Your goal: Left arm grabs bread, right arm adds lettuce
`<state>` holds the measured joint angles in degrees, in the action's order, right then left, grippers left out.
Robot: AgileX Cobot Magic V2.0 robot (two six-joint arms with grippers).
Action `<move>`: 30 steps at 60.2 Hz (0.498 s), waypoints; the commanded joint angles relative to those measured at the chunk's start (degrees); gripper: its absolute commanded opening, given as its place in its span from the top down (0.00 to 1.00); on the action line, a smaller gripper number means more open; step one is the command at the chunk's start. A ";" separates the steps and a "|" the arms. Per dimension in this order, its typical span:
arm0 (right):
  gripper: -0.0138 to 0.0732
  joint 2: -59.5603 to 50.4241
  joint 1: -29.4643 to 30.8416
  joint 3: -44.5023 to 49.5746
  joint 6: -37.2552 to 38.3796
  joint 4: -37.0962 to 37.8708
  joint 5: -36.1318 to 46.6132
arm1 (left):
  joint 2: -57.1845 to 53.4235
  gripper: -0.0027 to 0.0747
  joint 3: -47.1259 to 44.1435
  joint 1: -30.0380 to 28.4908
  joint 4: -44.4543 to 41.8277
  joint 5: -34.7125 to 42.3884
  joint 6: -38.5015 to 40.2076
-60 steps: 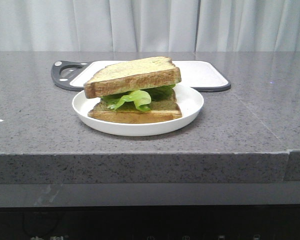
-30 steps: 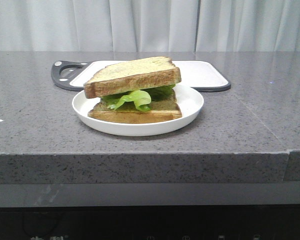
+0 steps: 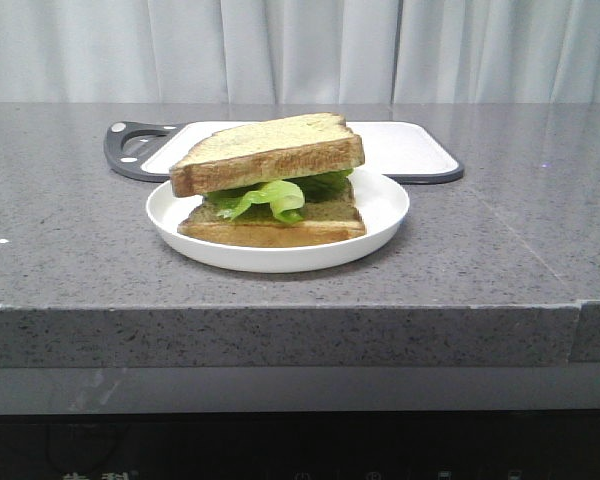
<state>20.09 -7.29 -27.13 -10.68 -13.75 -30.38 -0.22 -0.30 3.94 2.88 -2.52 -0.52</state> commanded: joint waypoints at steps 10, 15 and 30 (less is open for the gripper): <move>0.98 -15.32 2.46 17.04 -1.24 -0.84 18.70 | -0.95 0.99 -0.27 -0.10 0.06 4.81 0.52; 0.98 -18.69 3.34 21.75 -1.24 -1.87 20.81 | -0.95 0.99 -0.27 -0.10 0.06 4.81 0.52; 0.98 -21.96 3.04 28.47 -1.24 -2.68 27.63 | -0.95 0.99 -0.27 -0.10 0.06 4.81 0.52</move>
<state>-0.45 -4.25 1.38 -11.26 -15.76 -10.32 -0.22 -0.30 3.94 2.88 -2.52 -0.52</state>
